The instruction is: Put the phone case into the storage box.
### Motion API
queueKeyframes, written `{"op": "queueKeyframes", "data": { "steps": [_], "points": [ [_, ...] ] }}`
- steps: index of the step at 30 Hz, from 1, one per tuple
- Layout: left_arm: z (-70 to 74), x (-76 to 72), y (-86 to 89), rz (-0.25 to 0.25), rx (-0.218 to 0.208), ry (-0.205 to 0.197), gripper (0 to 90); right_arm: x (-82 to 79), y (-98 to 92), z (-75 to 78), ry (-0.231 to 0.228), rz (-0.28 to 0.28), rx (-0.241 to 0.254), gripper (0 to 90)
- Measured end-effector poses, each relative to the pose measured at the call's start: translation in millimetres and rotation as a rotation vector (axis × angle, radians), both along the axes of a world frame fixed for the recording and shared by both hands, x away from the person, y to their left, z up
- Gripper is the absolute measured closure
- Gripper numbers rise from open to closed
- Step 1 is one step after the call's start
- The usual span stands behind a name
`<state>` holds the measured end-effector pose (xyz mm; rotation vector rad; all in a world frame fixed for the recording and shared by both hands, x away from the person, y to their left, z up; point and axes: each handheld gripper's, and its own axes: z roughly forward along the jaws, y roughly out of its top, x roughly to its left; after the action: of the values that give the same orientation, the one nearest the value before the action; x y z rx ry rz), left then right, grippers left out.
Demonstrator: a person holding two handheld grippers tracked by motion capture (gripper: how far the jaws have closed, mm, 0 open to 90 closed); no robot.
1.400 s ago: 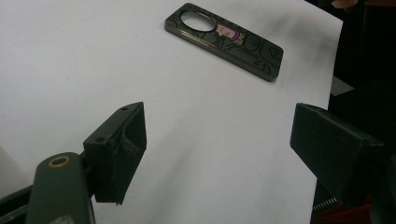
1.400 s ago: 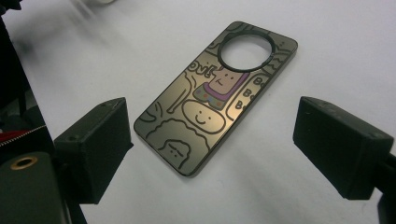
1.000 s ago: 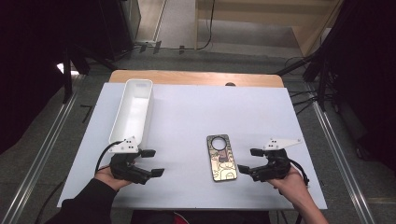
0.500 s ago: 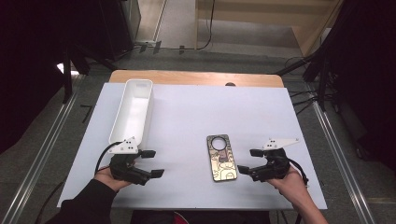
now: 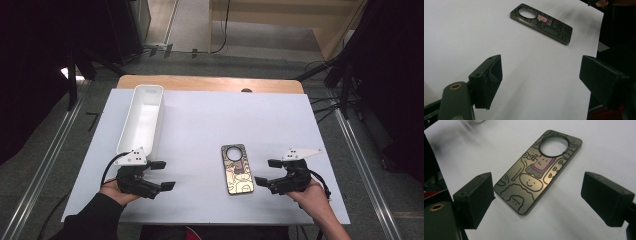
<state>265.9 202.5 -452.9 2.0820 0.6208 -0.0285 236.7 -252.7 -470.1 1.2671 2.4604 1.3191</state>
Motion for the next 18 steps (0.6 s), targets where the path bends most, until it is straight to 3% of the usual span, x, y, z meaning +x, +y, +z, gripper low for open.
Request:
{"op": "queueKeyframes", "data": {
  "steps": [5, 18],
  "points": [
    [0.1, 1.2, 0.3, 0.005, -0.003, 0.0, 18.3, 5.0, -0.9, -3.2, 0.026, 0.041, 0.034, 10.6],
    [-0.7, 4.5, -2.5, -0.001, -0.006, 0.006, 18.3, 13.1, 5.1, -3.7, 0.04, -0.012, 0.03, 10.6]
  ]
}}
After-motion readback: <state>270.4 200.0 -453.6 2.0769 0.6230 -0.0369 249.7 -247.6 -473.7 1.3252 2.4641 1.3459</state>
